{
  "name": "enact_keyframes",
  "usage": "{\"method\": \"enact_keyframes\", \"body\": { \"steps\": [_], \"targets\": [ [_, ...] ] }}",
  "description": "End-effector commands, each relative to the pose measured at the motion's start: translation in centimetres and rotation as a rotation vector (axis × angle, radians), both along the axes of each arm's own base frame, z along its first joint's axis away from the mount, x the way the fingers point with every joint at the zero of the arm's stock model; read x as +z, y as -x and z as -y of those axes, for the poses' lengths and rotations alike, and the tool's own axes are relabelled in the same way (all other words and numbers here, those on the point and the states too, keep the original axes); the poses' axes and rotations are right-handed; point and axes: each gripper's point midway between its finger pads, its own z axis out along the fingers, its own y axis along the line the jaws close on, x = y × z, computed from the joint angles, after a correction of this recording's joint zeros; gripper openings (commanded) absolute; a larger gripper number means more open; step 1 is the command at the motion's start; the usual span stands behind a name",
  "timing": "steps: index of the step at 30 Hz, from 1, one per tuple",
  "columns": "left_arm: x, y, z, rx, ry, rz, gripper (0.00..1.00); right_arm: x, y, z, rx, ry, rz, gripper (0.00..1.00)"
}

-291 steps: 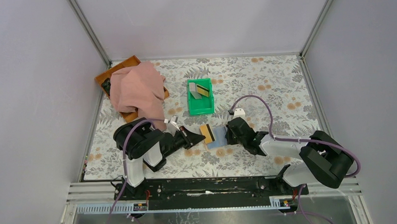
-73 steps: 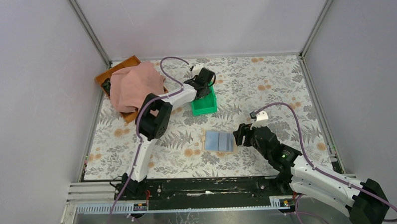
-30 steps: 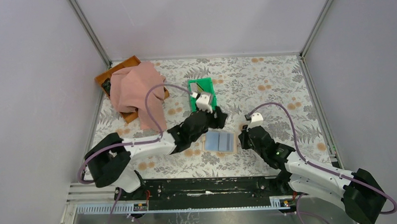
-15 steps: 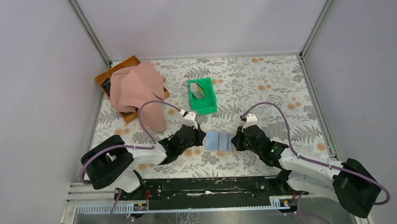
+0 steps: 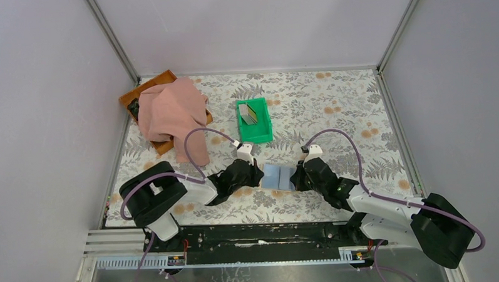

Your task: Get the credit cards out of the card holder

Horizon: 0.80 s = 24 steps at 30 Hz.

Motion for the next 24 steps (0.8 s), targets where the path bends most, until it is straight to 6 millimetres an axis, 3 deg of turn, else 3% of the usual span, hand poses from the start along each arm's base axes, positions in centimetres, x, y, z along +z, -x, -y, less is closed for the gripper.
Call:
{"method": "enact_keyframes", "body": {
  "steps": [1, 9, 15, 24],
  "targets": [
    [-1.8, 1.0, 0.0, -0.028, -0.031, -0.045, 0.0, 0.2, -0.5, -0.2, -0.016, -0.015, 0.015, 0.0],
    [-2.4, 1.2, -0.7, -0.025, -0.058, -0.054, 0.0, -0.6, -0.4, 1.1, -0.093, -0.002, -0.004, 0.0],
    [-2.6, 1.7, -0.6, -0.041, -0.053, -0.07, 0.0, 1.1, -0.3, 2.3, -0.12, -0.017, 0.053, 0.02],
    [-2.7, 2.0, -0.4, -0.051, -0.036, -0.08, 0.0, -0.6, 0.0, 2.2, -0.126, 0.004, -0.005, 0.01]
  ]
}}
